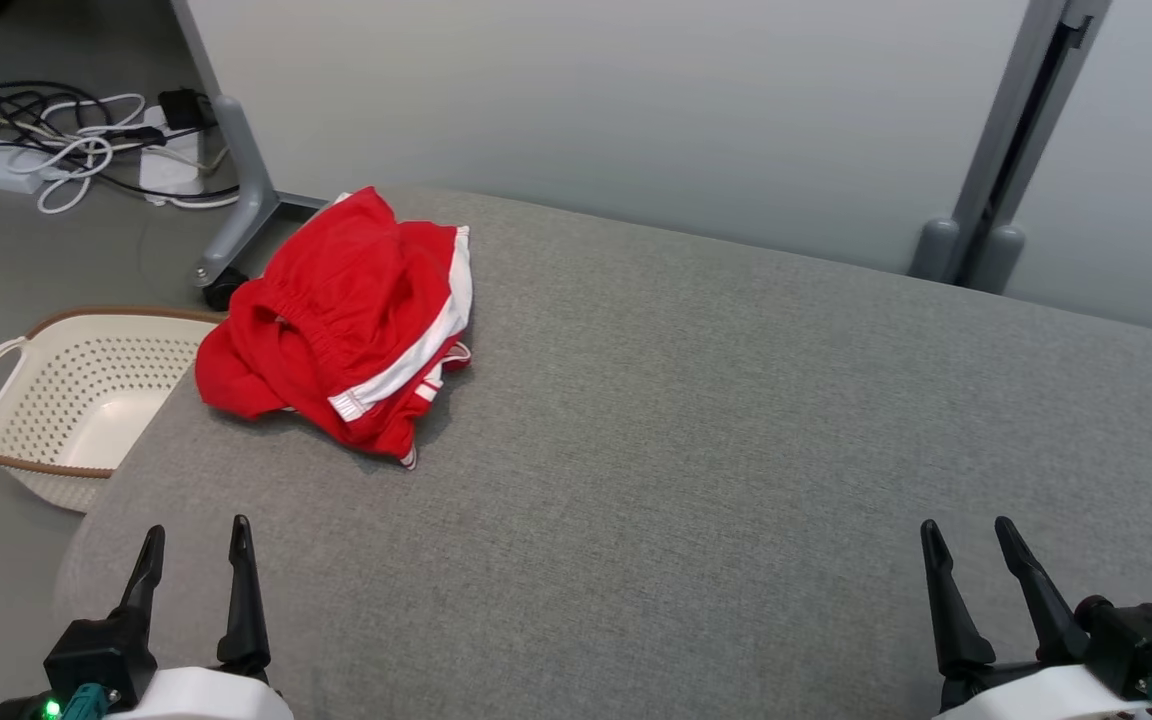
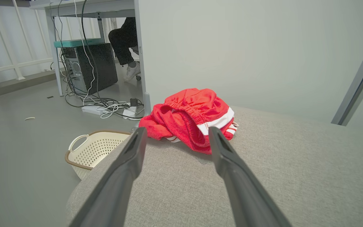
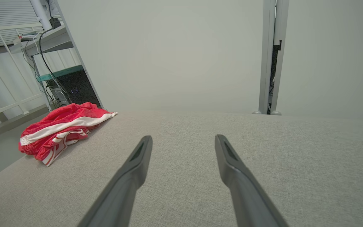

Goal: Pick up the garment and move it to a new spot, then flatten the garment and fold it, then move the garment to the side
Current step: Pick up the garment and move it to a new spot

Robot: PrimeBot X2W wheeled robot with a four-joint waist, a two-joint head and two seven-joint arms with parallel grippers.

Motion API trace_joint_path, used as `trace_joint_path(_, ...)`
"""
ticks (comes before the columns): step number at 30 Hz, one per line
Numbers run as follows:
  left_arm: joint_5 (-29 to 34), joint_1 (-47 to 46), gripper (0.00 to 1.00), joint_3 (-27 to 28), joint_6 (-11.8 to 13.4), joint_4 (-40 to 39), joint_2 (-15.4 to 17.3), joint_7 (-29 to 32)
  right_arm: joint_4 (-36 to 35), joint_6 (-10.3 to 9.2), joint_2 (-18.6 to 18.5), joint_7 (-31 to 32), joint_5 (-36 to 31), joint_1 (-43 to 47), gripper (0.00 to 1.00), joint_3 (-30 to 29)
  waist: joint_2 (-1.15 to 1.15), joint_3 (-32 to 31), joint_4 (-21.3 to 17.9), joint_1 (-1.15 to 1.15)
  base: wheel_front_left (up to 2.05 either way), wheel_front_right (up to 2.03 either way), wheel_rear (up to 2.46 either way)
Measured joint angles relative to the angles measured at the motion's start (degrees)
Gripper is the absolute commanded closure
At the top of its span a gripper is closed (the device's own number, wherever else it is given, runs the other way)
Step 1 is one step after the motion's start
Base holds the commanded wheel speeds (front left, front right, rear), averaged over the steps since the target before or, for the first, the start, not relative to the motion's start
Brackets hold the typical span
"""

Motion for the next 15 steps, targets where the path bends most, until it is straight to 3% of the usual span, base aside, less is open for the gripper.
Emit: trace_joint_path(15, -0.73, 0.89, 0.0, -0.02, 0.91, -0.58, 0.57, 0.04, 0.88, 0.0, -0.01, -0.55, 0.24, -0.03, 0.0, 1.45, 0.0, -0.2, 8.59, 0.0, 0.0, 0.0, 0.0)
